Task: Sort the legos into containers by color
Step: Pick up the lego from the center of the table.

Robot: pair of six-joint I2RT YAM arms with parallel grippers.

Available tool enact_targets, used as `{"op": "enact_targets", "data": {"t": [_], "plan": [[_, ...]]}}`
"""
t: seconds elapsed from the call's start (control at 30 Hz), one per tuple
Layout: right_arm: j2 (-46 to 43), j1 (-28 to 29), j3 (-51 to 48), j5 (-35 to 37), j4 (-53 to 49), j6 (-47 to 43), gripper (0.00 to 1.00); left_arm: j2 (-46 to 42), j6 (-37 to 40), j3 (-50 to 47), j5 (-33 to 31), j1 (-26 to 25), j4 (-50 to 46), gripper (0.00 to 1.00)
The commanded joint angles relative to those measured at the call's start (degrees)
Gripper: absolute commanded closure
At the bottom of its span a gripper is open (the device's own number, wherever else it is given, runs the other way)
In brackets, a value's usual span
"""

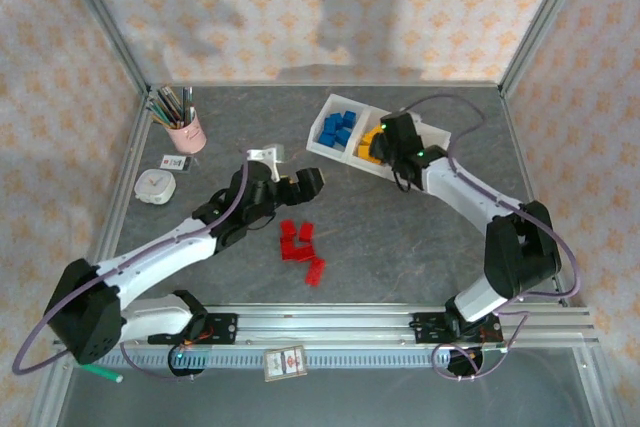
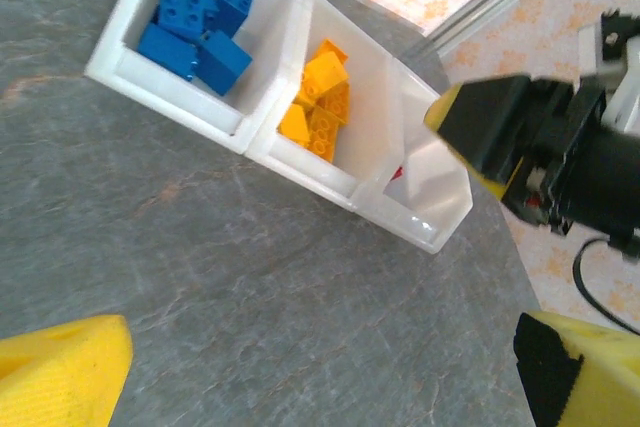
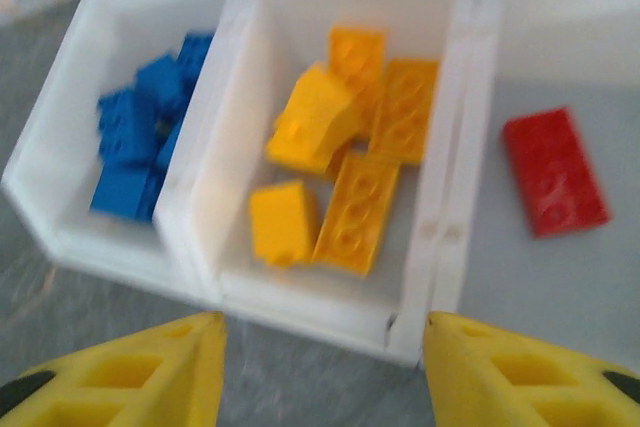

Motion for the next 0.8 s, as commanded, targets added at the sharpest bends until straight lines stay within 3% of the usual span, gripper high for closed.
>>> {"op": "enact_targets", "data": {"t": [0.0, 0.43, 0.77], "plan": [[-2.7, 4.5, -2.1, -1.1, -2.0, -0.6, 0.44, -4.7, 1.0, -3.6, -4.3, 1.0, -5.0, 0.01], [-0.7, 23.5, -6.4, -3.9, -1.2, 0.4, 0.35, -22.8, -3.3, -12.8, -11.7, 2.9, -17.8, 0.01], [9.3, 30.2, -1.9, -2.6, 0.0, 8.6, 0.29, -28.4, -6.3, -15.1, -14.0, 3.2, -20.3, 0.01]]}}
